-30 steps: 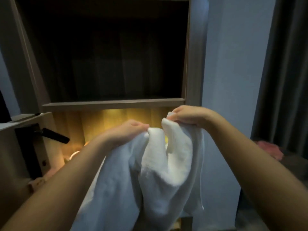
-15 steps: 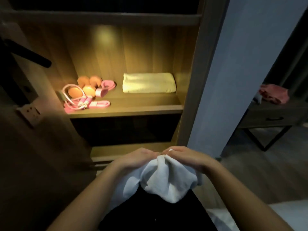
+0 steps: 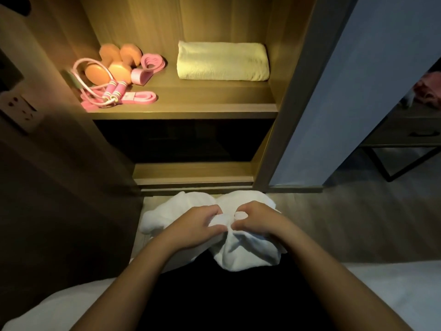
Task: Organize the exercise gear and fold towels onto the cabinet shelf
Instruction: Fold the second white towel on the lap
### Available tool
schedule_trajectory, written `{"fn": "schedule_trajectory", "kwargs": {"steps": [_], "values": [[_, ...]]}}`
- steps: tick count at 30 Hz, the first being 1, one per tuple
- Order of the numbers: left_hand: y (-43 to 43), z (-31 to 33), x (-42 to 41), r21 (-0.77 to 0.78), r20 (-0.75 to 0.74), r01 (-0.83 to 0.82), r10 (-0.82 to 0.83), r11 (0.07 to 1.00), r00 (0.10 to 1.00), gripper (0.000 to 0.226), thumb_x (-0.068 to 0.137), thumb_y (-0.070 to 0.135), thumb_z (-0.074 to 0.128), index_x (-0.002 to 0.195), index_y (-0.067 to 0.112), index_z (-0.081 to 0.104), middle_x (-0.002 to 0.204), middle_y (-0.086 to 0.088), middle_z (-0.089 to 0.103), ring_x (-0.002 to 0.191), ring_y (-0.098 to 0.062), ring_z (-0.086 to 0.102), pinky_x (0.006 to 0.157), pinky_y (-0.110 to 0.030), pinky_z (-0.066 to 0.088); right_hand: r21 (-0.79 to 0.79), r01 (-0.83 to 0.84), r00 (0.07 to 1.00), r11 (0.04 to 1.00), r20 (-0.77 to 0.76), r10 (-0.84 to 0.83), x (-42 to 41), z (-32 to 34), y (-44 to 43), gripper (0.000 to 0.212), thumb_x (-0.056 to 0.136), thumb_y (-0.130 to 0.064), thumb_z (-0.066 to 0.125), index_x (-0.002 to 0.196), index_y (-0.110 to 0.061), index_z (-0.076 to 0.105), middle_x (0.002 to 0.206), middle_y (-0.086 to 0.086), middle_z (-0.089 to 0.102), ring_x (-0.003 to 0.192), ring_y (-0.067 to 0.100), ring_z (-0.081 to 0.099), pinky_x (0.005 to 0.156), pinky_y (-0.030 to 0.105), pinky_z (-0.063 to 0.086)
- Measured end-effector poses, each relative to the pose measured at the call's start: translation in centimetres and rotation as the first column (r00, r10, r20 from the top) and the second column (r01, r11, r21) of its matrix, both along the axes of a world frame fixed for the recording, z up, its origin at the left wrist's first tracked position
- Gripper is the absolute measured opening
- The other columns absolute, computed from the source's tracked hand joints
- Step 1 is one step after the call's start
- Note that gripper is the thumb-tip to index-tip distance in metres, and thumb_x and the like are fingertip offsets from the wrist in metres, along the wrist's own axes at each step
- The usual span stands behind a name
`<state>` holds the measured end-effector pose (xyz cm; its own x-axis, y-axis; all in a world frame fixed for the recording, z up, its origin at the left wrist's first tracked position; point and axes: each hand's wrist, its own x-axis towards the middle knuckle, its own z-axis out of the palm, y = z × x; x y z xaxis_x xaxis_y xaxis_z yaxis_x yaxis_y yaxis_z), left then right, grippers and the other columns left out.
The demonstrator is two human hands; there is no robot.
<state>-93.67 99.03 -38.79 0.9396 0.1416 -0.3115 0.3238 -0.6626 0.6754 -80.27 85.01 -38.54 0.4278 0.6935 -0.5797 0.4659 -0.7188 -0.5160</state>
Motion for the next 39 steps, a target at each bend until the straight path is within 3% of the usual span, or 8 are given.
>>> {"fn": "schedule_trajectory", "kwargs": {"steps": [5,12,18,23,27,32,35,39], "values": [[1.8,1.3,-2.4,0.098,0.037,-0.005,0.001,0.995,0.999,0.021,0.086,0.044,0.068,0.096,0.028,0.059,0.096,0.014,0.062,0.091,-0.006,0.055,0.083,-0.031,0.046,0.060,0.035,0.999,0.998,-0.025,-0.034,0.3,-0.5,-0.8,0.017,0.085,-0.038,0.065,0.094,-0.023,0.066,0.090,-0.005,0.061,0.087,0.014,0.055,0.078,0.028,0.042],[1.3,0.7,-5.2,0.363,0.114,0.038,-0.085,0.931,0.990,0.033,0.087,0.057,0.059,0.112,0.034,0.057,0.110,0.019,0.059,0.093,0.004,0.046,0.072,-0.003,0.028,0.093,0.058,0.997,0.994,0.041,-0.063,0.0,-0.7,-1.4,0.011,0.082,-0.047,0.061,0.082,-0.036,0.061,0.096,-0.008,0.065,0.093,0.014,0.057,0.076,0.028,0.042],[3.2,1.7,-5.9,0.490,0.108,0.026,-0.090,0.872,0.990,0.022,0.086,0.056,0.058,0.096,0.037,0.054,0.089,0.018,0.057,0.080,-0.005,0.052,0.067,-0.025,0.040,0.089,0.075,0.990,0.993,0.114,-0.085,-0.6,-0.5,-1.5,0.031,0.085,-0.046,0.061,0.111,-0.029,0.066,0.105,-0.011,0.063,0.093,0.011,0.055,0.079,0.029,0.045],[1.0,2.0,-5.3,0.170,0.242,-0.088,0.045,0.982,0.969,0.020,0.090,0.029,0.067,0.077,0.029,0.051,0.074,0.017,0.051,0.073,-0.003,0.050,0.064,-0.015,0.036,0.179,0.051,0.978,0.983,0.193,-0.086,-0.5,0.8,-1.8,0.035,0.081,-0.042,0.063,0.116,-0.039,0.063,0.113,-0.017,0.065,0.103,0.009,0.057,0.088,0.030,0.050],[-1.9,2.6,-3.6,0.097,0.327,-0.073,0.038,0.993,0.944,0.018,0.090,0.021,0.068,0.078,0.017,0.054,0.077,0.013,0.052,0.074,-0.003,0.050,0.067,-0.010,0.035,0.304,-0.141,0.986,0.942,0.127,0.107,-1.4,2.1,-2.1,0.054,0.080,-0.039,0.067,0.130,-0.051,0.051,0.099,-0.042,0.058,0.083,-0.012,0.056,0.077,0.008,0.040],[-2.7,2.6,-2.8,0.101,0.378,-0.029,-0.011,0.995,0.926,0.011,0.089,0.026,0.068,0.086,0.019,0.061,0.088,0.006,0.062,0.082,-0.006,0.056,0.075,-0.016,0.044,0.293,-0.111,0.987,0.949,0.143,0.072,-1.3,1.7,-2.4,0.014,0.079,-0.045,0.062,0.092,-0.038,0.061,0.092,-0.011,0.069,0.090,0.010,0.059,0.082,0.040,0.050],[-1.6,1.1,-3.4,0.282,0.415,-0.103,-0.024,0.954,0.910,0.016,0.085,0.026,0.074,0.090,0.012,0.069,0.104,-0.003,0.065,0.097,-0.021,0.058,0.083,-0.034,0.048,0.230,-0.045,0.986,0.972,0.169,0.005,-1.0,1.3,-2.6,0.011,0.081,-0.040,0.068,0.086,-0.036,0.059,0.092,-0.007,0.069,0.092,0.016,0.059,0.083,0.040,0.050],[0.6,-0.5,-5.2,0.352,0.316,-0.148,0.031,0.924,0.948,0.027,0.079,0.049,0.071,0.079,0.023,0.065,0.110,0.003,0.062,0.103,-0.016,0.056,0.090,-0.032,0.037,0.200,0.036,0.982,0.979,0.175,-0.071,-0.9,0.9,-2.7,0.013,0.078,-0.040,0.070,0.082,-0.037,0.058,0.092,-0.005,0.068,0.091,0.017,0.059,0.082,0.039,0.051]]}}
